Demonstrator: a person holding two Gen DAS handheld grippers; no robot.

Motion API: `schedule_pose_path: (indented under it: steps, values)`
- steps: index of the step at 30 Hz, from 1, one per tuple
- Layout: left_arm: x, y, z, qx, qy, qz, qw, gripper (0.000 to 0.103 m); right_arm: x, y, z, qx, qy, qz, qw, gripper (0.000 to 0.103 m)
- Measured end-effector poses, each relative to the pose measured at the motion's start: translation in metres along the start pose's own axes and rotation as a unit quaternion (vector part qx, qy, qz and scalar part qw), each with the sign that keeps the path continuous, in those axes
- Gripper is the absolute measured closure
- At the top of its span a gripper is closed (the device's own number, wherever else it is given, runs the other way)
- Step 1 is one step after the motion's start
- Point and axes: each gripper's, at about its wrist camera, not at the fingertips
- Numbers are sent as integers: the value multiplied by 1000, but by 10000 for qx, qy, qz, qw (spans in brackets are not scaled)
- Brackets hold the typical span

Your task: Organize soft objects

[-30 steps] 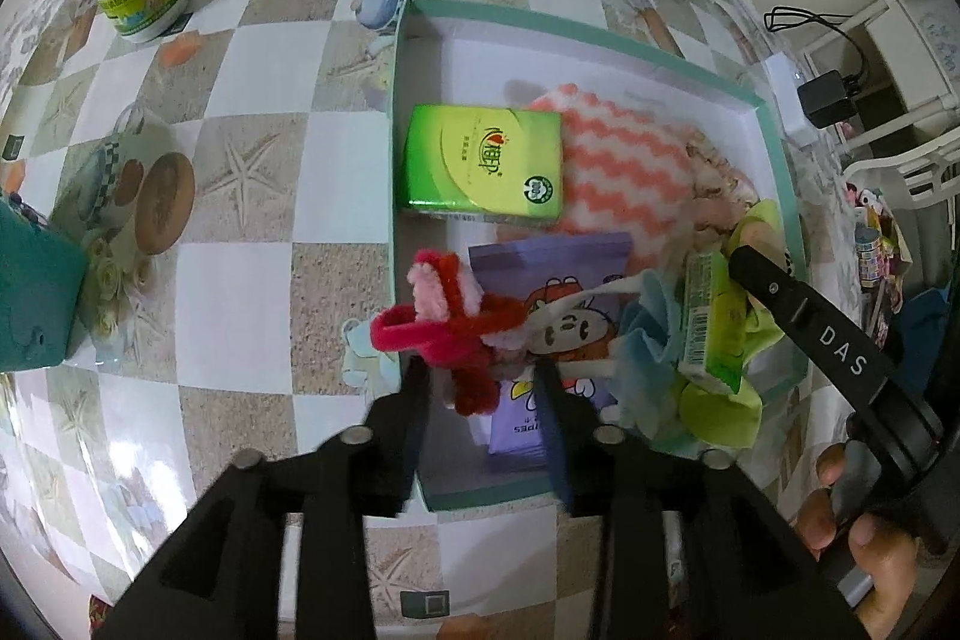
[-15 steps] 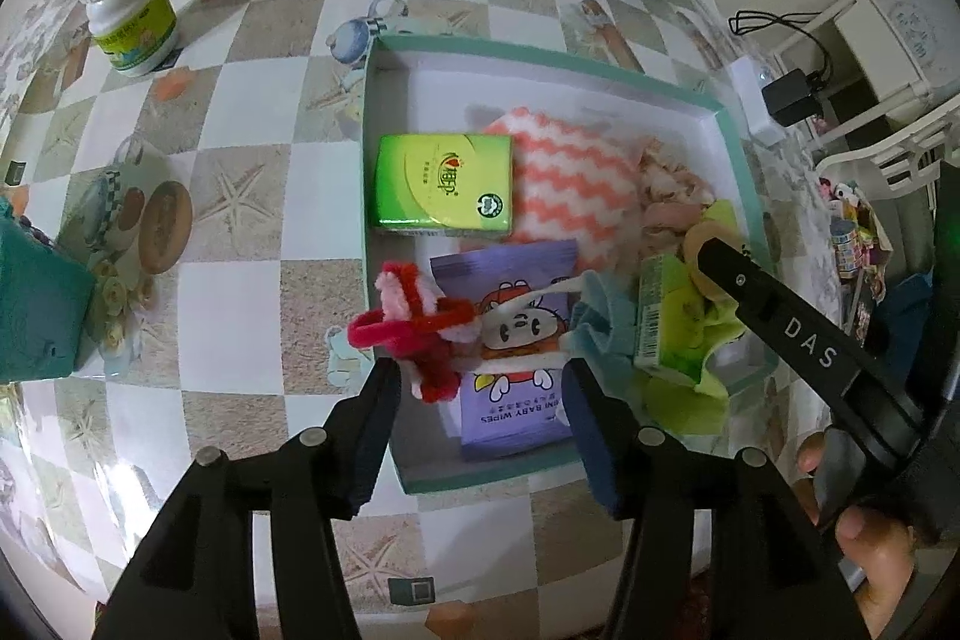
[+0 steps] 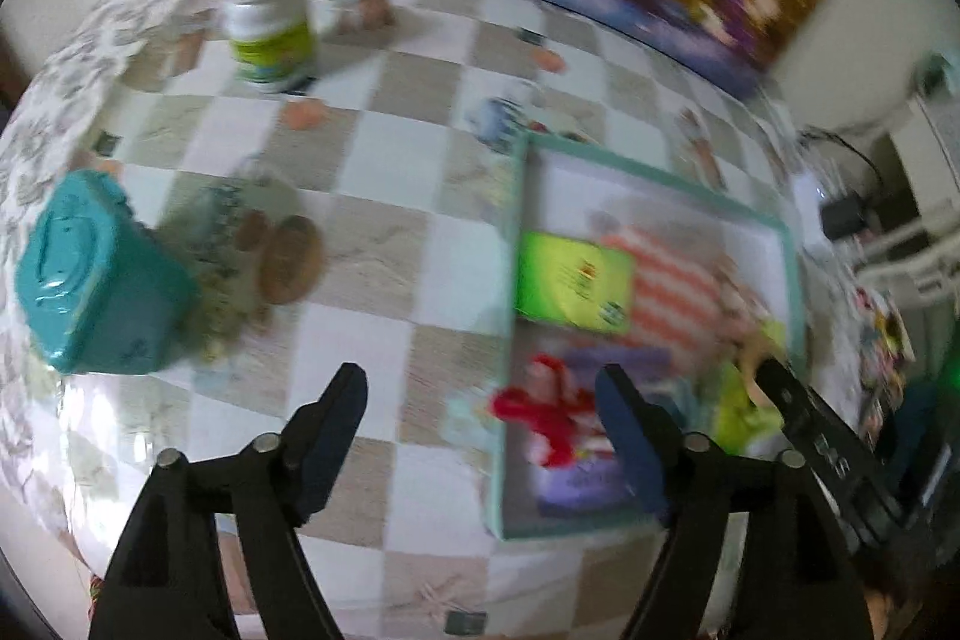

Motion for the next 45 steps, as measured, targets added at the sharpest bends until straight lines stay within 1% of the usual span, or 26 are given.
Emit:
schedule_pose_path:
  steps: [3, 5, 7, 9, 10, 11, 12, 20, 25, 28, 30, 33, 36, 41, 45]
  values:
    - [-2, 2, 9, 85, 285, -89, 9995, 22, 3, -1, 9, 171, 11, -50, 9998, 27]
    - [-3, 4, 15, 169, 423, -118, 9989, 20, 6, -2, 14, 273, 40, -96, 9996, 25]
    - [-3, 5, 22, 269, 485, -149, 9984, 14, 8, -3, 19, 363, 22, -154, 9992, 21]
    - [-3, 6, 27, 362, 606, -206, 9973, 14, 10, -4, 24, 473, -46, -226, 9986, 12]
    - [-2, 6, 28, 389, 662, -235, 9968, 13, 11, -4, 26, 506, -74, -256, 9984, 9]
    - [-2, 6, 30, 419, 731, -279, 9961, 11, 13, -5, 27, 529, -98, -294, 9981, 3]
    - [-1, 6, 31, 434, 772, -311, 9956, 9, 14, -5, 27, 526, -108, -330, 9980, 0]
    - [1, 7, 31, 395, 909, -446, 9941, 8, 17, -6, 30, 550, -118, -368, 9977, 0]
    - [8, 5, 32, 467, 874, -519, 9937, 8, 22, -11, 33, 610, -168, -407, 9972, 0]
    - [15, 2, 29, 349, 1007, -625, 9923, 8, 30, -16, 36, 656, -141, -468, 9967, 0]
    - [20, -1, 27, 265, 1058, -681, 9917, 8, 36, -22, 38, 723, -131, -525, 9959, 0]
    - [30, -7, 26, 192, 1021, -819, 9912, 8, 42, -31, 40, 813, -135, -564, 9950, 0]
    - [41, -14, 25, 131, 1110, -951, 9892, 8, 46, -40, 41, 880, -156, -560, 9944, 0]
    - [53, -27, 25, -90, 1235, -1053, 9867, 8, 54, -57, 41, 966, -161, -536, 9938, 0]
    - [63, -41, 25, -210, 1209, -1173, 9855, 8, 59, -70, 41, 1025, -198, -494, 9933, 0]
Point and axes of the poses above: each gripper's, at about its wrist camera, not at the fingertips, and x roughly against the way its jaws point, z to its left, y to its top, and after that the axes turned 5 degrees about -y, right-handed
